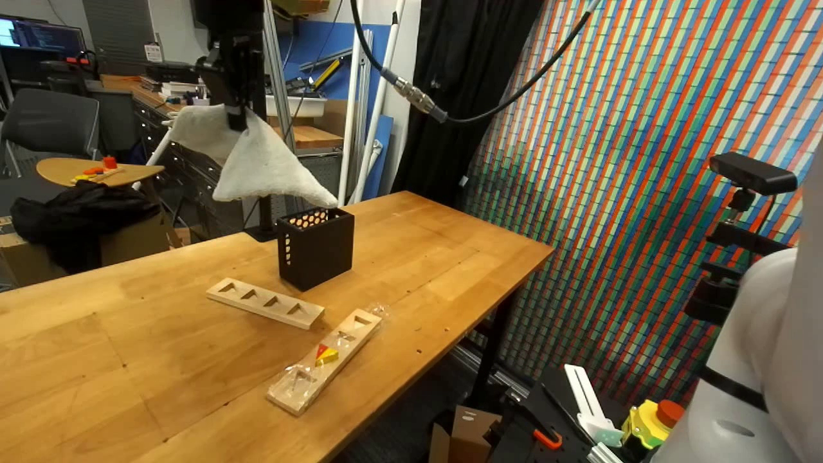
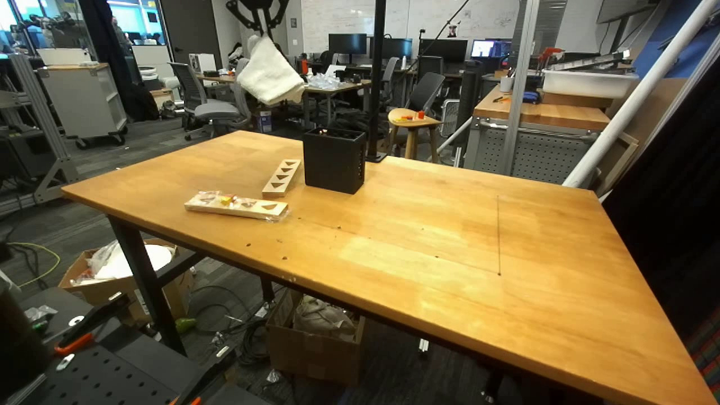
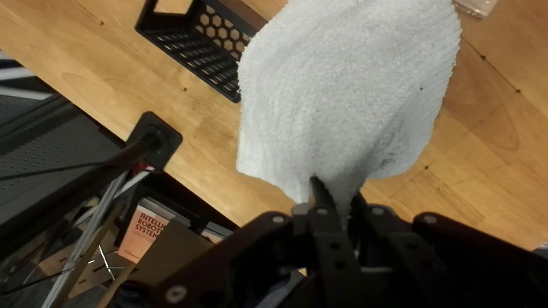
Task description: Put the white towel inside the black box
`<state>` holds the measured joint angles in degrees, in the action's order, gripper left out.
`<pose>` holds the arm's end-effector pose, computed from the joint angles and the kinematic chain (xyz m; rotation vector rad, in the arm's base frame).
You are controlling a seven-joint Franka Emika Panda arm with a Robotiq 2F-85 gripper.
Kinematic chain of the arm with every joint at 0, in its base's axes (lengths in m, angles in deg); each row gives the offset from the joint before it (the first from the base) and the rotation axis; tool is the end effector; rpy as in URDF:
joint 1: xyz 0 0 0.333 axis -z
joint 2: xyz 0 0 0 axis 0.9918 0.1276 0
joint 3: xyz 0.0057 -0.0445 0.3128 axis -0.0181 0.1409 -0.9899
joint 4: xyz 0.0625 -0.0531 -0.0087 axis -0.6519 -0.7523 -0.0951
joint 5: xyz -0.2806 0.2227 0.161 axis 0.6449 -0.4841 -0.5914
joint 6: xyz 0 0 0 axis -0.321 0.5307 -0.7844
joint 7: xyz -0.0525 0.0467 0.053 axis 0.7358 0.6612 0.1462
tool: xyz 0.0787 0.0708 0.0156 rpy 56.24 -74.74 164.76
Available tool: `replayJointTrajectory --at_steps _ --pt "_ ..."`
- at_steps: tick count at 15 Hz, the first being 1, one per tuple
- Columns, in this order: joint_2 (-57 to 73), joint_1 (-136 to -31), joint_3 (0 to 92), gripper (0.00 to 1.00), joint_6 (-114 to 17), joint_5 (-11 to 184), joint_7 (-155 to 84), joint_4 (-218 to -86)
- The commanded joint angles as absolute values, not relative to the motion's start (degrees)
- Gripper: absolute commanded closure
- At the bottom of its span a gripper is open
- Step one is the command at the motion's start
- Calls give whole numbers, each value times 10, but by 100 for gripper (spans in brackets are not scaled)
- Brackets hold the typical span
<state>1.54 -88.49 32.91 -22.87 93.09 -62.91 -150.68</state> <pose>0.6129 0.1436 0.5486 2.8031 1.0324 0.2028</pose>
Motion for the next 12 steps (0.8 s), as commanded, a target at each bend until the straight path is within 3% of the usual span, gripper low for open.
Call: replayJointTrajectory --at_steps 1,12 --pt "-7 -862 348 97 -216 906 -685 -1515" --pt "47 -805 384 97 -230 859 -781 -1506"
